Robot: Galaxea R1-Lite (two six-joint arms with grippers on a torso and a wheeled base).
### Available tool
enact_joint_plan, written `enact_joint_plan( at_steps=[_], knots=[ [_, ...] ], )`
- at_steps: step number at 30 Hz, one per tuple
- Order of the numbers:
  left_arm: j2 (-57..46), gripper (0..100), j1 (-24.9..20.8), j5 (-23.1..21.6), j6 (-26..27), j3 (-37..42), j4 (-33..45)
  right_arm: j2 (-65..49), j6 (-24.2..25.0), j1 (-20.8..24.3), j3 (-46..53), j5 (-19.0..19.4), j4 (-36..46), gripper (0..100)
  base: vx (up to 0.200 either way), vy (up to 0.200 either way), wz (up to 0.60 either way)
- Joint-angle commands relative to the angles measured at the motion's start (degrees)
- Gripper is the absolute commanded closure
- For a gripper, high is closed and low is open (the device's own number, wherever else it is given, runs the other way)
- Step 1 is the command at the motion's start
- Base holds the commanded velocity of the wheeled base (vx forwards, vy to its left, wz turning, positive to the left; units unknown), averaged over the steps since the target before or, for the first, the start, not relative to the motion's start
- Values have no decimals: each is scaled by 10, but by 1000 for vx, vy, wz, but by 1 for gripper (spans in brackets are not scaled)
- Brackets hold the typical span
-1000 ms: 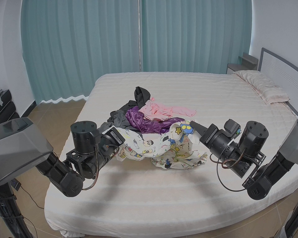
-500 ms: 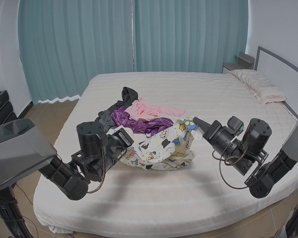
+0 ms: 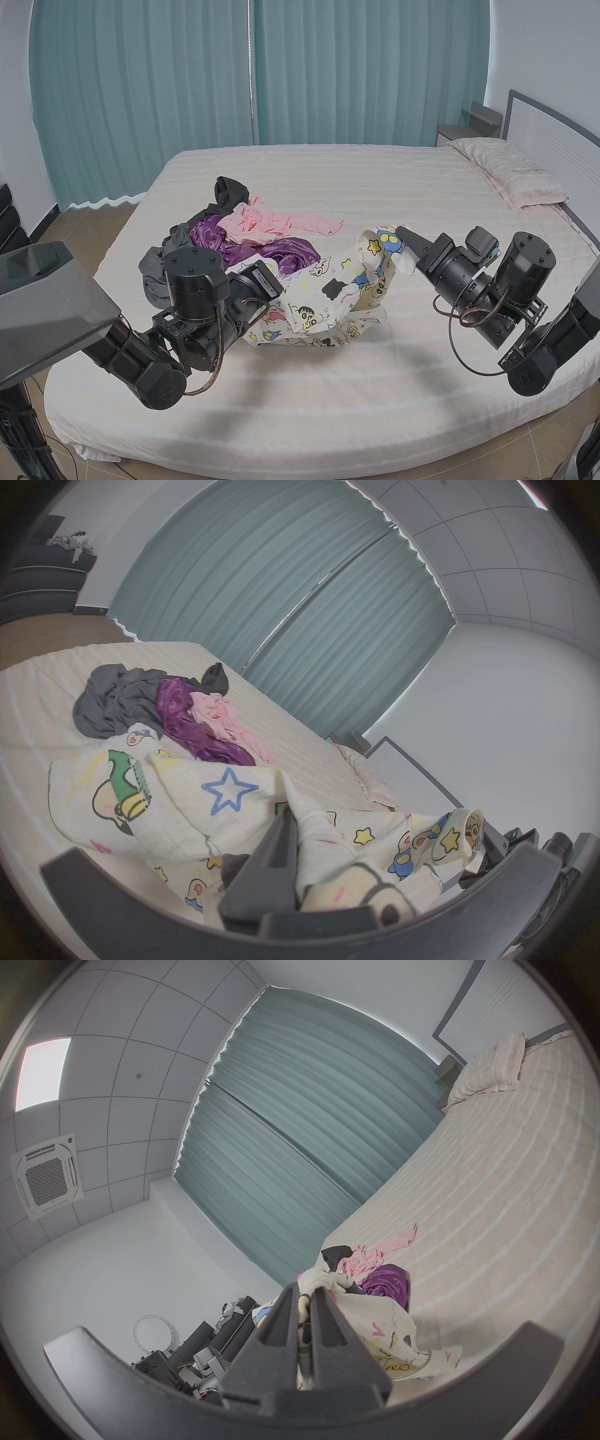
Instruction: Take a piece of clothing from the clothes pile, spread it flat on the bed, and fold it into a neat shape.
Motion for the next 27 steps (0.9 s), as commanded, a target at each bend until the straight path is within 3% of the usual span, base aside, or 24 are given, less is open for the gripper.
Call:
enact_joint_plan(
  at_steps=[1, 27],
  knots=[
    [0, 100, -3, 0, 0, -6, 0, -2, -1, 0, -1, 0, 0, 100, 0, -200, 0],
    [4, 100, -19, 10, 0, -26, 0, -3, 0, -12, -10, -1, 0, 100, 0, -200, 0]
  ],
)
